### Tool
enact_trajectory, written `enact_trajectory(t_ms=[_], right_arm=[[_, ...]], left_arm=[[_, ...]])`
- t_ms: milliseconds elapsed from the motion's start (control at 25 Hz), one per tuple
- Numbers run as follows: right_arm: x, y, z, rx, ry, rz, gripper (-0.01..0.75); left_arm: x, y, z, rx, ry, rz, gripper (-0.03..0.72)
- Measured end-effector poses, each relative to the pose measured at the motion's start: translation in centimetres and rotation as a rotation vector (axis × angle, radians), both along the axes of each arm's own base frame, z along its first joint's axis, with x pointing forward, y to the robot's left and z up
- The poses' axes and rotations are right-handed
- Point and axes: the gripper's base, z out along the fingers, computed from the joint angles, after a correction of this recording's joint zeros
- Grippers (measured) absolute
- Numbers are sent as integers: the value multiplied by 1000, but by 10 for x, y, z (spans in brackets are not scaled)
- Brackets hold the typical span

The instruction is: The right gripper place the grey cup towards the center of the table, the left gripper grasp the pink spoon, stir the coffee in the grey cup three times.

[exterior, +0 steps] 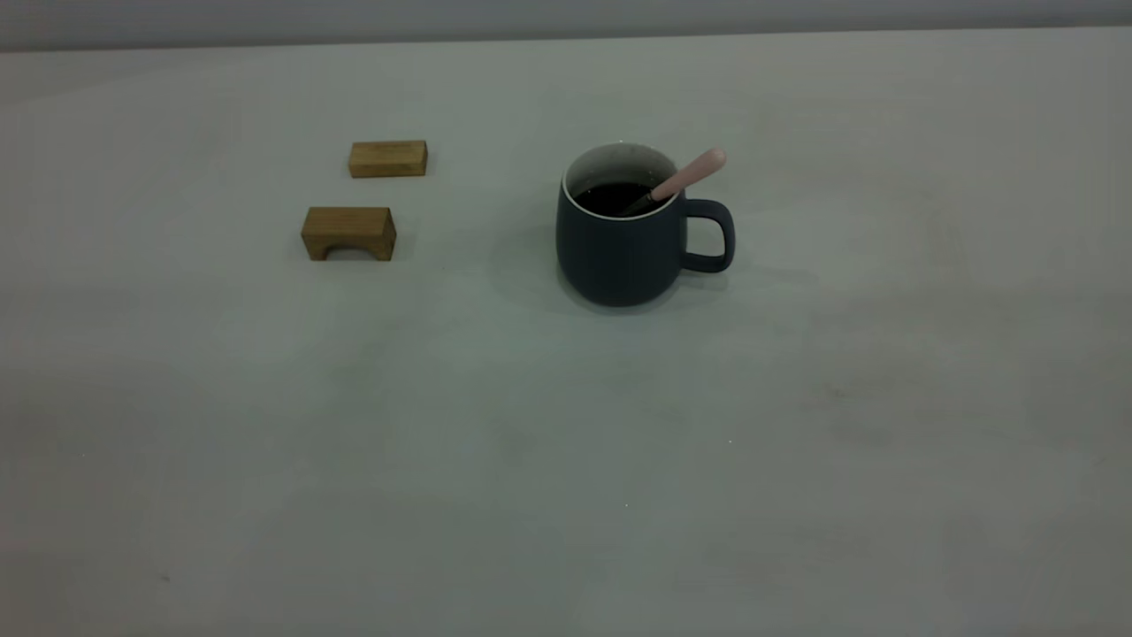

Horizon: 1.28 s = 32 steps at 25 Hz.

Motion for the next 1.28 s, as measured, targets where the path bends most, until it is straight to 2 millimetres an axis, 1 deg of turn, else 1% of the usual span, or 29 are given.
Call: enact_trajectory(t_ms=[200,440,560,1280], right_arm=[[0,0,0,0,0,0,582],[0,0,0,0,0,0,582],[0,0,0,0,0,0,582],[0,0,0,1,0,1,582]], left_arm=[[-9,0,-3,-13,-46,-3,523],[-23,0,-6,-14,-126,49,523],[-29,1,-6,0,-160,44,523],[-29,1,-7,12,-157,34,523]])
